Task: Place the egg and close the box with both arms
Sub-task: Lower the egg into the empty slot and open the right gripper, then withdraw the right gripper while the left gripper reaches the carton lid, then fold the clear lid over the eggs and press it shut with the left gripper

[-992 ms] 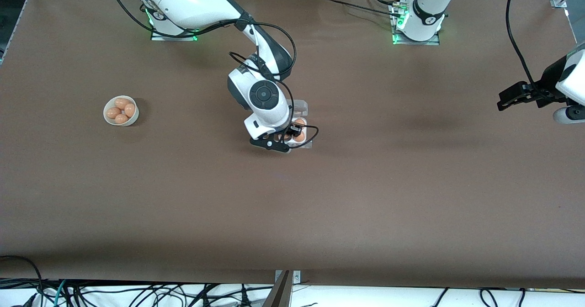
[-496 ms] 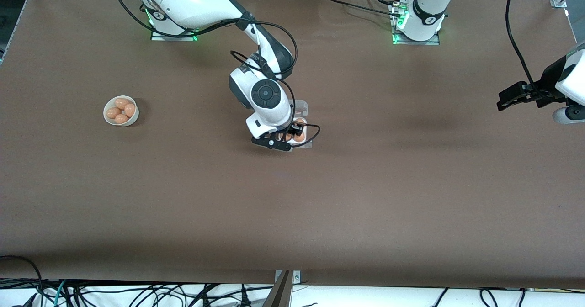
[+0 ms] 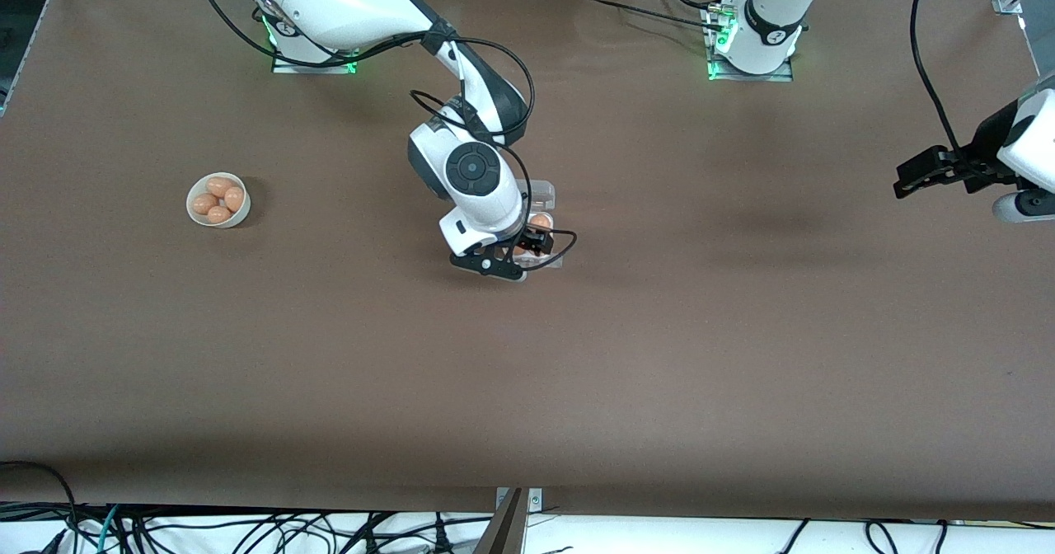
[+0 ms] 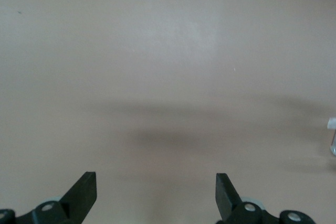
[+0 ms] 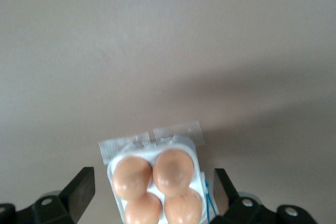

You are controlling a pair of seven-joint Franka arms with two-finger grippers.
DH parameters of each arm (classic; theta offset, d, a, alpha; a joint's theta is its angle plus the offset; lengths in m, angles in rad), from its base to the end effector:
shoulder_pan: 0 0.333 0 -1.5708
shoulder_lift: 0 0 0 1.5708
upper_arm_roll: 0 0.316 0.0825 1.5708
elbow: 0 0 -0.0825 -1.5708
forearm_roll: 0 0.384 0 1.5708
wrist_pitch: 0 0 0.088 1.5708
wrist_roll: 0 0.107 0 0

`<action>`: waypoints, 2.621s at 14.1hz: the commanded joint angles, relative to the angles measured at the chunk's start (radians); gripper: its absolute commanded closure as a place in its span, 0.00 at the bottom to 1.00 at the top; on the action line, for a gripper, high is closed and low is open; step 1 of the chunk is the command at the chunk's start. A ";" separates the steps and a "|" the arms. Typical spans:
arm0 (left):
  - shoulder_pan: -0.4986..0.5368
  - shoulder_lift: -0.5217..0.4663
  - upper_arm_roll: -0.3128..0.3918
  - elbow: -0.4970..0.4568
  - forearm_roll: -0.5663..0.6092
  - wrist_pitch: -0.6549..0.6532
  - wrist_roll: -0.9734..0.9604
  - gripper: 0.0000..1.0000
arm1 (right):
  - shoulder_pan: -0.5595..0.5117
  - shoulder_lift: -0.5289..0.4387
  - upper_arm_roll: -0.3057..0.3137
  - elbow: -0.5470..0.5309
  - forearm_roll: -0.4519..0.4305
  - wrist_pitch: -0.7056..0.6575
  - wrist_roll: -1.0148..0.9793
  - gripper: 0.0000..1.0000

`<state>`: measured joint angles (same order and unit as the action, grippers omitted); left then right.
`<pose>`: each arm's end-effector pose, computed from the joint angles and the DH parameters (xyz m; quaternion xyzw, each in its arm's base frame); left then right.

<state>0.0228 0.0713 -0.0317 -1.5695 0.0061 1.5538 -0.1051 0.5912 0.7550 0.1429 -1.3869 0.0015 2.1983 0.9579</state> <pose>0.5720 -0.0038 0.5835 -0.9979 -0.0479 0.0433 0.0044 0.5630 0.4780 0.2706 -0.9895 0.1325 0.0156 0.0561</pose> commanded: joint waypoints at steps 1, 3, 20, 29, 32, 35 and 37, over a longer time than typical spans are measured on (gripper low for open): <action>-0.047 0.015 -0.036 0.014 -0.017 -0.075 0.005 0.04 | -0.057 -0.002 -0.002 0.026 0.002 -0.015 -0.088 0.00; -0.067 0.024 -0.053 0.016 -0.102 -0.150 -0.002 0.27 | -0.106 -0.002 -0.002 0.023 -0.001 -0.020 -0.168 0.00; -0.477 0.358 -0.175 0.031 -0.409 -0.227 -0.347 0.85 | -0.370 -0.382 -0.263 -0.196 0.014 -0.325 -0.788 0.00; -0.636 0.514 -0.175 0.068 -0.431 0.076 -0.558 0.88 | -0.537 -0.790 -0.206 -0.316 -0.003 -0.538 -0.841 0.00; -0.653 0.553 -0.175 0.068 -0.426 0.150 -0.562 0.91 | -0.599 -0.822 -0.131 -0.316 -0.005 -0.560 -0.854 0.00; -0.653 0.576 -0.169 0.069 -0.423 0.202 -0.564 0.96 | -0.623 -0.819 -0.095 -0.314 -0.005 -0.557 -0.896 0.00; -0.652 0.587 -0.168 0.069 -0.423 0.248 -0.574 0.96 | -0.651 -0.809 -0.105 -0.314 -0.006 -0.548 -0.922 0.00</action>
<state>-0.6215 0.6349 -0.2085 -1.5368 -0.4039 1.7812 -0.6589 -0.0091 -0.0461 0.0272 -1.6838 -0.0001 1.6408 0.0871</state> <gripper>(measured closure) 0.956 0.000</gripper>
